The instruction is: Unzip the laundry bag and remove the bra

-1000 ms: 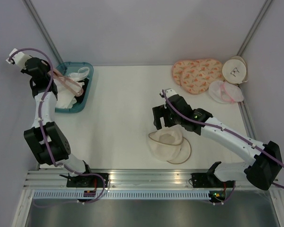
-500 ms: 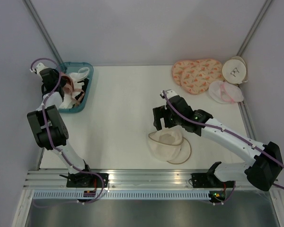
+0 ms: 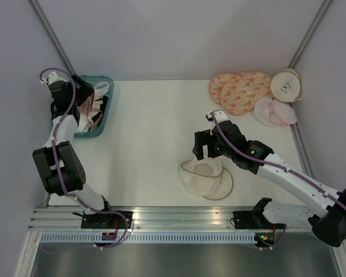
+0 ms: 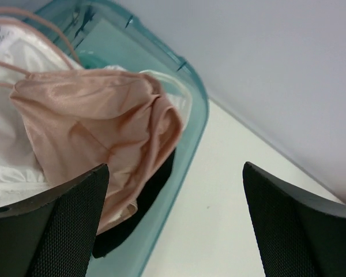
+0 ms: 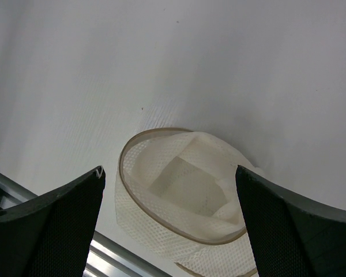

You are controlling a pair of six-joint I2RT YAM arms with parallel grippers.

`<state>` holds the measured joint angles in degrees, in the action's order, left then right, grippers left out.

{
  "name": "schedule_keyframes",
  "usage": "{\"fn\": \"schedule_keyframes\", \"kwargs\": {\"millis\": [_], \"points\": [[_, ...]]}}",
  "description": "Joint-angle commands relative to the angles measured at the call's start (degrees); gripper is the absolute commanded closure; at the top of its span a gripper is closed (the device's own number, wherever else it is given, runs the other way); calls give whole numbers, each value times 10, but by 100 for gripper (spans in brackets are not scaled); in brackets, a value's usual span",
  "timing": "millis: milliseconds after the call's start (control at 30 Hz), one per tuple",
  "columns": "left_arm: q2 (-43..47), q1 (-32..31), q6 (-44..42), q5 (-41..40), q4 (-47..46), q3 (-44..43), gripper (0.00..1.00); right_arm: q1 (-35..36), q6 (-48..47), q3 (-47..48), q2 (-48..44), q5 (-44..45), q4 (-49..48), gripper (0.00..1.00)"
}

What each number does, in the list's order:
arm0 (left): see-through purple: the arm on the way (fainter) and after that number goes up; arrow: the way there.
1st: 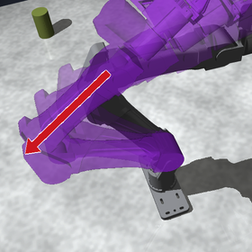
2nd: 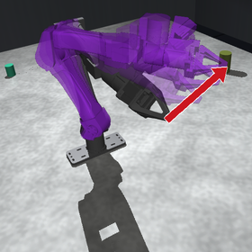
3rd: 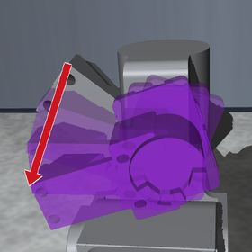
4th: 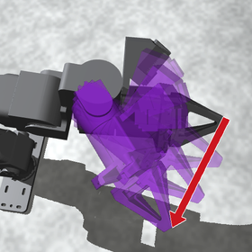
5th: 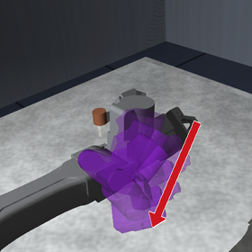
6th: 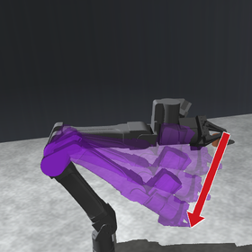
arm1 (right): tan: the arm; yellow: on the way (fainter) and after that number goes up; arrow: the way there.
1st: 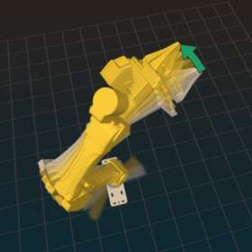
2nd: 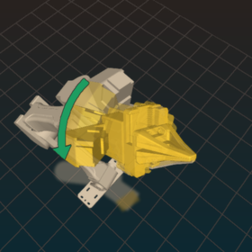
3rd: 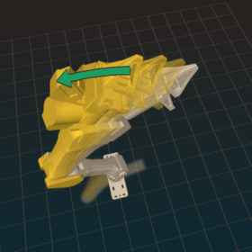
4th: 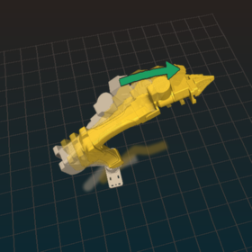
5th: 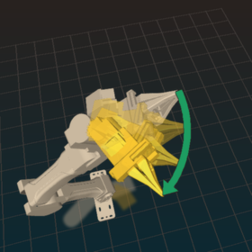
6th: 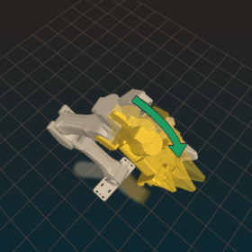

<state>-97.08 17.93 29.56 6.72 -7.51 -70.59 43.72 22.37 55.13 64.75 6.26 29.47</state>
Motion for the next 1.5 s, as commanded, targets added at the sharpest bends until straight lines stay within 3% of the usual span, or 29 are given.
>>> {"fn": "schedule_keyframes", "kwargs": {"millis": [0,133,200,333,433,633,833,1000,1167,1200,1267,1300,1467], "points": [[102,-14,20,22,21,3,0,-1,24,-8,-36,62,-6,2],[197,-45,43,69,47,63,0,-2,91,-13,-36,188,43,2],[239,-89,34,74,57,117,0,-2,172,-25,-37,264,91,2],[374,-167,65,111,72,227,0,-4,308,-84,-77,314,137,2],[460,-240,87,133,110,287,0,-5,425,-147,-105,317,171,2],[599,-333,119,172,158,366,0,-4,500,-261,-194,271,174,3],[693,-345,144,190,195,401,0,-4,517,-341,-248,207,125,12],[705,-345,146,196,211,407,0,-4,496,-379,-239,172,77,18],[697,-346,146,199,209,419,0,-4,489,-381,-227,173,55,49],[699,-346,146,199,208,424,0,-3,487,-383,-220,172,51,63],[704,-346,146,200,208,425,0,-4,486,-383,-213,174,41,80],[704,-346,146,200,207,428,0,-4,482,-379,-206,176,39,97],[698,-346,142,210,204,433,0,-4,438,-310,-184,211,61,100]]}}
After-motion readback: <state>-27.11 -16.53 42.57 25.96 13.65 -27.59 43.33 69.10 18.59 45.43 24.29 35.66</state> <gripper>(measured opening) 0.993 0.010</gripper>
